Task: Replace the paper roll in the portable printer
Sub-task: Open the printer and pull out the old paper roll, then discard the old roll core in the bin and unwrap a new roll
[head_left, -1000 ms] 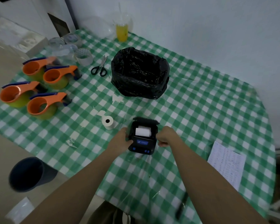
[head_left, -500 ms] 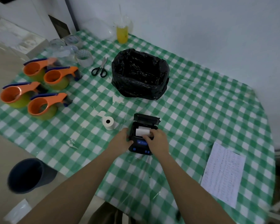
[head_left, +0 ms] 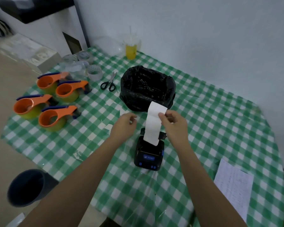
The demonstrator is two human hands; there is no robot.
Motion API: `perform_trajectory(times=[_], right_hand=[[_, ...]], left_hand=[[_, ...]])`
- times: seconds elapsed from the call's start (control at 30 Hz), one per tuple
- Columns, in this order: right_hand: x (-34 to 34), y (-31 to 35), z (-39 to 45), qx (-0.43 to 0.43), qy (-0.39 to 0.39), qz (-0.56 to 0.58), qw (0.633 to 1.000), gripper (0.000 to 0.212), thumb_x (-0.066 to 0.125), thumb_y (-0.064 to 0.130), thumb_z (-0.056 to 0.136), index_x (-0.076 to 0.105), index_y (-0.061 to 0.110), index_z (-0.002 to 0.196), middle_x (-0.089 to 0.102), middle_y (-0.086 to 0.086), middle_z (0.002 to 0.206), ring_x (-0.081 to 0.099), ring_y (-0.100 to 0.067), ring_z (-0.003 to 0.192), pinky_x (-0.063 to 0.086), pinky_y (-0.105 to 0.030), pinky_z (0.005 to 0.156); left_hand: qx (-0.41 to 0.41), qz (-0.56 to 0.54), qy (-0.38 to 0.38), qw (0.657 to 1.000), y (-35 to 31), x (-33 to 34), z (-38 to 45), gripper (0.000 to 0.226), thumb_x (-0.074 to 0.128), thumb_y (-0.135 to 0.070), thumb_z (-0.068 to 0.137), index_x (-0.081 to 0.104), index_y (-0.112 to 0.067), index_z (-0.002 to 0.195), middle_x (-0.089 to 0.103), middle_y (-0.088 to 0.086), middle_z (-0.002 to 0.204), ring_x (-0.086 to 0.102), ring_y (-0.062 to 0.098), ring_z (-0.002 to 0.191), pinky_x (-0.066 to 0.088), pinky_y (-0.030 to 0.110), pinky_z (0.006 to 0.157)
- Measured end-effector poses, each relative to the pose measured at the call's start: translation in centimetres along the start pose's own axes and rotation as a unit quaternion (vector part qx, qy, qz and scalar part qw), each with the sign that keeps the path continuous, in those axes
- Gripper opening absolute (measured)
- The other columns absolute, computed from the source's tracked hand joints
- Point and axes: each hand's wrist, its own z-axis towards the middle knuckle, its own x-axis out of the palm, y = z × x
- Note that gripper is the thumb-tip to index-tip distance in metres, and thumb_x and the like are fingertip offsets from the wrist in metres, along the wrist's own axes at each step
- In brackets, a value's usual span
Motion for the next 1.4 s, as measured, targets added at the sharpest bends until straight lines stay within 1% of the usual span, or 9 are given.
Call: perform_trajectory(times=[0.1,0.23,0.4,0.5,0.63,0.8,0.93,1.23,1.4], right_hand=[[0.7,2.8,2.7,-0.023,-0.005,0.027,0.999,0.016,0.062,0.022,0.087,0.063,0.007,0.082,0.063,-0.021,0.075,0.057,-0.021,0.069,0.049,-0.026,0.063],[2.3,5.7,6.5,-0.056,-0.023,0.019,0.998,0.013,0.062,0.024,0.087,0.062,0.016,0.076,0.06,-0.001,0.07,0.057,-0.014,0.067,0.045,-0.017,0.061],[4.7,7.6,11.5,-0.097,-0.058,-0.025,0.993,0.014,0.058,0.028,0.088,0.064,0.016,0.092,0.065,0.0,0.089,0.059,-0.012,0.079,0.047,-0.024,0.073],[6.0,6.6,13.9,-0.06,-0.002,-0.113,0.992,0.03,0.05,0.023,0.093,0.059,0.008,0.118,0.064,-0.011,0.117,0.061,-0.026,0.103,0.045,-0.031,0.089],[7.1,4.0,13.4,0.031,0.115,-0.174,0.977,0.048,0.044,0.017,0.096,0.03,0.007,0.141,0.046,-0.013,0.142,0.056,-0.03,0.114,0.047,-0.038,0.099],[8.4,1.1,8.5,0.003,0.148,-0.144,0.978,0.034,0.047,0.013,0.095,0.053,0.014,0.128,0.062,-0.008,0.123,0.06,-0.025,0.107,0.05,-0.033,0.091],[8.9,-2.0,4.9,-0.015,0.165,-0.152,0.974,0.026,0.049,0.012,0.093,0.06,0.012,0.117,0.063,-0.009,0.121,0.058,-0.018,0.103,0.045,-0.025,0.086],[8.0,-4.0,1.0,-0.002,0.179,-0.174,0.968,0.025,0.046,0.011,0.093,0.062,0.014,0.113,0.061,-0.007,0.119,0.057,-0.016,0.093,0.05,-0.03,0.081],[6.6,-3.1,0.0,-0.004,0.168,-0.136,0.976,0.023,0.048,0.016,0.094,0.061,0.015,0.114,0.061,-0.006,0.119,0.057,-0.014,0.096,0.047,-0.026,0.083]], left_hand=[[0.015,0.005,-0.014,1.0,-1.5,-2.0,2.1,0.029,0.046,-0.022,0.094,0.056,-0.013,0.12,0.062,0.009,0.114,0.055,0.018,0.086,0.043,0.032,0.07],[0.017,0.015,-0.033,0.999,-3.2,-4.4,4.4,0.028,0.045,-0.021,0.095,0.056,-0.012,0.119,0.064,0.012,0.108,0.056,0.022,0.079,0.047,0.035,0.064],[0.003,0.011,-0.048,0.999,-3.3,-6.3,6.1,0.028,0.045,-0.02,0.094,0.055,-0.011,0.119,0.065,0.012,0.114,0.062,0.029,0.095,0.054,0.046,0.083],[-0.02,0.026,-0.048,0.998,-1.9,-6.5,6.5,0.03,0.044,-0.02,0.094,0.056,-0.011,0.12,0.062,0.01,0.122,0.059,0.027,0.104,0.049,0.039,0.083],[-0.058,0.038,-0.009,0.998,1.0,-5.6,6.0,0.033,0.046,-0.02,0.093,0.053,-0.008,0.123,0.058,0.013,0.126,0.059,0.031,0.103,0.049,0.039,0.084],[-0.077,0.121,0.12,0.982,5.8,-4.1,4.3,0.065,0.063,-0.033,0.083,0.036,-0.011,0.137,0.04,0.018,0.141,0.042,0.035,0.127,0.04,0.043,0.103],[-0.096,0.181,0.184,0.961,8.3,-2.5,2.6,0.085,0.072,-0.04,0.073,0.027,-0.013,0.141,0.03,0.017,0.144,0.029,0.037,0.132,0.034,0.044,0.105],[-0.072,0.215,0.121,0.966,9.3,-0.5,1.0,0.053,0.067,-0.021,0.08,0.044,-0.008,0.126,0.045,0.018,0.127,0.04,0.037,0.119,0.046,0.047,0.092],[-0.004,0.032,0.077,0.996,6.1,-1.7,-0.5,0.049,0.07,-0.02,0.079,0.05,-0.013,0.123,0.049,0.005,0.122,0.05,0.025,0.111,0.046,0.039,0.093]])
